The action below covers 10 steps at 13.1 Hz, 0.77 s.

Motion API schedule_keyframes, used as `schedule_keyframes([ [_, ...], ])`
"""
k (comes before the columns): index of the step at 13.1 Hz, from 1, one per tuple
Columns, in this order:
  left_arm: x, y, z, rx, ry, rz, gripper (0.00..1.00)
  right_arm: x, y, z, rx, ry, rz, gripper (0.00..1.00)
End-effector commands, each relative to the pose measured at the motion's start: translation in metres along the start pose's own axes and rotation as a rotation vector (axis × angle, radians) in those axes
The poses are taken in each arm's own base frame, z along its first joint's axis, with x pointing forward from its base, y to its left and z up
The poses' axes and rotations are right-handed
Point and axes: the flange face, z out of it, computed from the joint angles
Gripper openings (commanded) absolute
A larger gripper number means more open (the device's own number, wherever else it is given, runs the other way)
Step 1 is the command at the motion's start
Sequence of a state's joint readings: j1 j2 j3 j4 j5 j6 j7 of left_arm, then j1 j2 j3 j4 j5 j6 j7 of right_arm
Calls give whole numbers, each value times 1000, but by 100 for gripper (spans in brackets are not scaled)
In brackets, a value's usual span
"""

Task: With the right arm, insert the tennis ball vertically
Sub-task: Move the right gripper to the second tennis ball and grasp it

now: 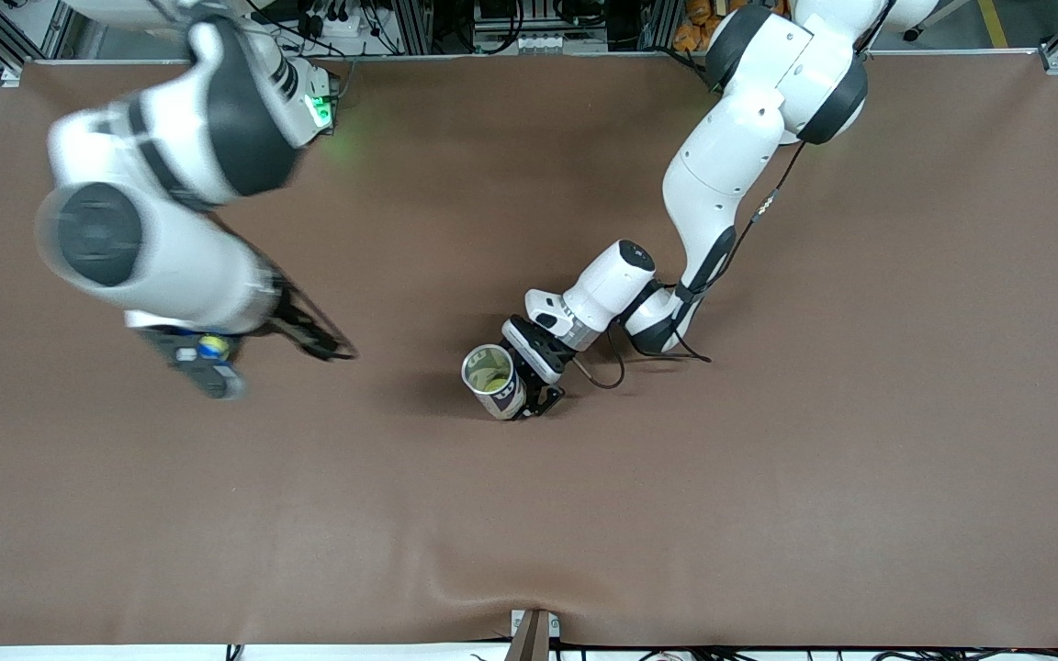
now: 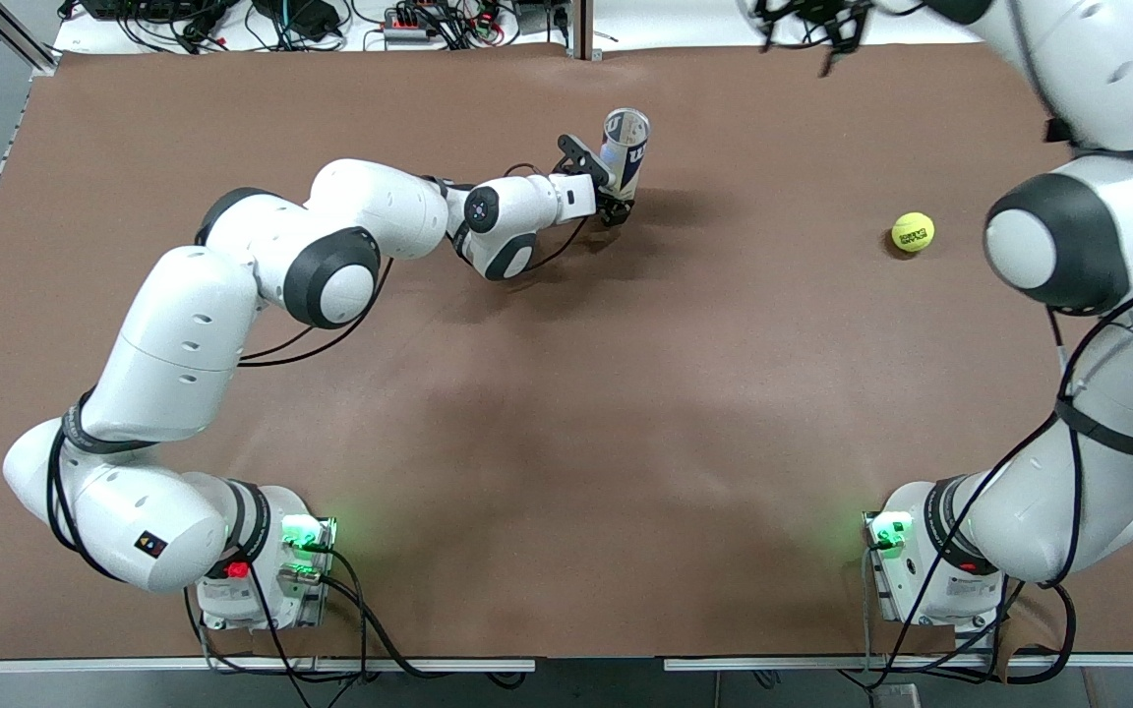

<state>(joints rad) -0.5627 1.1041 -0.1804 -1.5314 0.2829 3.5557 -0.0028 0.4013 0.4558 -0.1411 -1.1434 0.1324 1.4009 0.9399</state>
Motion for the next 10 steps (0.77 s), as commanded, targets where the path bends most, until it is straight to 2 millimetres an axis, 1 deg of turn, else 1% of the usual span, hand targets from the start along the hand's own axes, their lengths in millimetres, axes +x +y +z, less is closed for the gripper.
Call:
schedule_keyframes([
  [1,-17,-2,6,1,-23,-14,82,38,57,-19,-17,-18,-90,100],
  [5,-19,-3,6,2,-28,-17,83,91,127,-11,-40,-78,-221,100],
  [6,-20,-3,6,1,-29,-17,85,103,143,-4,-40,-99,-250,100],
  [8,-20,-3,6,1,-29,-17,86,121,158,20,-58,-123,-300,100],
  [10,-19,-3,5,1,-29,-17,85,131,164,51,-95,-110,-319,100],
])
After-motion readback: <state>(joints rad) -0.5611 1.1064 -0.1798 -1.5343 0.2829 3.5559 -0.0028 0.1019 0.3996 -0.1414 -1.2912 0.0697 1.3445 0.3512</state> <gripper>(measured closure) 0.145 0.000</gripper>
